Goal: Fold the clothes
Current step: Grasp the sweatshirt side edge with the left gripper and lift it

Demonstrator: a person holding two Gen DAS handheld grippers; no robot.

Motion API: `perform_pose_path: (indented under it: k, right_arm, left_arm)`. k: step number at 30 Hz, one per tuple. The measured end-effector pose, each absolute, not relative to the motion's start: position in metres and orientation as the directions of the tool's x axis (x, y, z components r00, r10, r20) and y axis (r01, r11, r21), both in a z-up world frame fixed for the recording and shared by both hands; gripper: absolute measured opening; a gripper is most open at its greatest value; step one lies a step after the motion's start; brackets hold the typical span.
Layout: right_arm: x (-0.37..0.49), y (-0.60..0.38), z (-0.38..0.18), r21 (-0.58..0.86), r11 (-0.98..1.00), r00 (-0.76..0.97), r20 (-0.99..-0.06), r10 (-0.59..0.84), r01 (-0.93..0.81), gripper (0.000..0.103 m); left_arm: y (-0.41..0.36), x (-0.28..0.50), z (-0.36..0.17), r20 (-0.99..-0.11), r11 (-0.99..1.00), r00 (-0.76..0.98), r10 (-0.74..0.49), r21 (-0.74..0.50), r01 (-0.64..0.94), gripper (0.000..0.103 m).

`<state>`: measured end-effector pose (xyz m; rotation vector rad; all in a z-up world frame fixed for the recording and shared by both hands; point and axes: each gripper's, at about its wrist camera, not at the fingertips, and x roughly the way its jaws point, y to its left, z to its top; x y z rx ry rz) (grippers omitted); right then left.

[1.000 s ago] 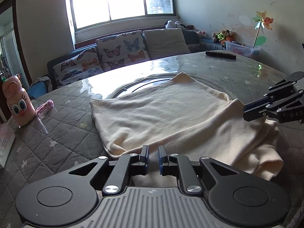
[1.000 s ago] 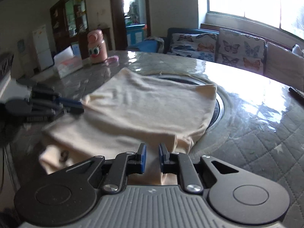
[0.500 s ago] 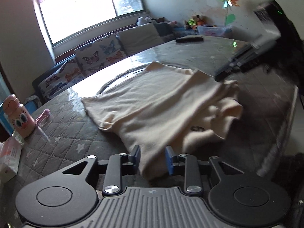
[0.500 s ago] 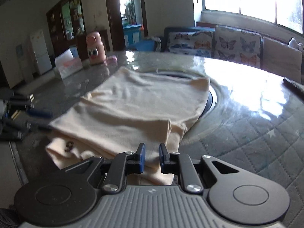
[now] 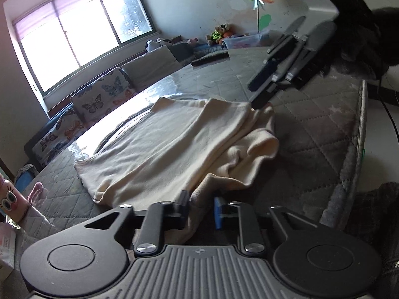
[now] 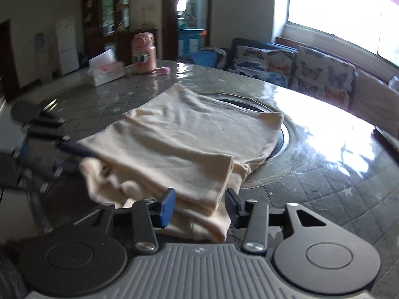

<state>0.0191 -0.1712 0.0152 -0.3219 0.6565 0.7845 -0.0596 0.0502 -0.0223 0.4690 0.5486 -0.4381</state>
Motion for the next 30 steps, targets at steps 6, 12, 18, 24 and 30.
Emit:
perform_pose_path:
  k: [6, 12, 18, 24, 30]
  right_arm:
    - [-0.006, -0.163, 0.015, -0.114, 0.56, 0.485, -0.657, 0.578, -0.821, 0.06]
    - [-0.012, -0.139, 0.002, -0.207, 0.485, 0.495, -0.628, 0.601, -0.85, 0.067]
    - [0.012, -0.121, -0.007, -0.156, 0.5, 0.473, -0.641, 0.605, -0.852, 0.04]
    - [0.037, -0.129, 0.005, 0.011, 0.563, 0.427, -0.64, 0.639, -0.827, 0.016]
    - [0.047, -0.129, 0.016, 0.055, 0.588, 0.434, -0.619, 0.654, -0.807, 0.013]
  left_arm:
    - [0.067, -0.034, -0.002, -0.553, 0.878, 0.791, -0.261, 0.204, 0.433, 0.01]
    - [0.074, -0.015, 0.006, -0.545, 0.904, 0.795, -0.265, 0.146, 0.402, 0.01]
    - [0.079, -0.021, 0.001, -0.561, 0.905, 0.784, -0.265, 0.136, 0.403, 0.014]
    - [0.08, -0.044, -0.008, -0.57, 0.892, 0.785, -0.244, 0.186, 0.412, 0.028]
    - [0.073, -0.055, -0.023, -0.578, 0.863, 0.794, -0.189, 0.288, 0.415, 0.038]
